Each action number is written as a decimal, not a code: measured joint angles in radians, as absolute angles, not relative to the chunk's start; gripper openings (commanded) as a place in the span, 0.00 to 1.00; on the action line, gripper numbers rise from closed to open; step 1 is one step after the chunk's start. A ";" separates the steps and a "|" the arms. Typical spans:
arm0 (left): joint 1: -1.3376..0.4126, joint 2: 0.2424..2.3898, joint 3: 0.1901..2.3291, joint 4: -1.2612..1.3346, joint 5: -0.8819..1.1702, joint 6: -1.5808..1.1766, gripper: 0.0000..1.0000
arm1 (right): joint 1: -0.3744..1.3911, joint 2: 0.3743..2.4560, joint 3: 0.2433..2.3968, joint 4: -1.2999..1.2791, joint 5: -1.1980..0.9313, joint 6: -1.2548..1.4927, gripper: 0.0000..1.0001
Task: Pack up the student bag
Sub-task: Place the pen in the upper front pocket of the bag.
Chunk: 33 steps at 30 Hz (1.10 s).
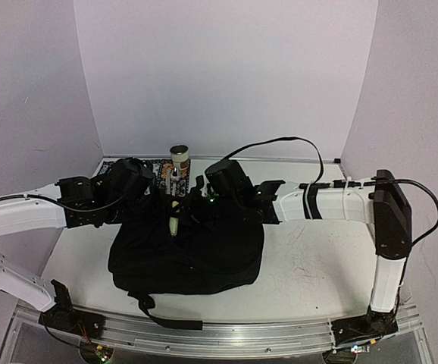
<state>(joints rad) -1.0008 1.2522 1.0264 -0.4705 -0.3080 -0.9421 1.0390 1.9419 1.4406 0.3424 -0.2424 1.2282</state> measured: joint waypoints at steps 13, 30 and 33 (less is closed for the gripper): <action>-0.995 1.250 1.026 -0.465 -0.306 -0.940 0.00 | 1.043 2.031 1.547 0.311 -0.246 1.219 0.24; -0.994 1.219 1.020 -0.461 -0.286 -0.931 0.00 | 1.040 1.998 1.582 0.181 -0.186 1.012 0.53; -0.994 1.219 1.020 -0.461 -0.283 -0.927 0.00 | 1.035 1.939 1.557 0.134 -0.178 0.957 0.53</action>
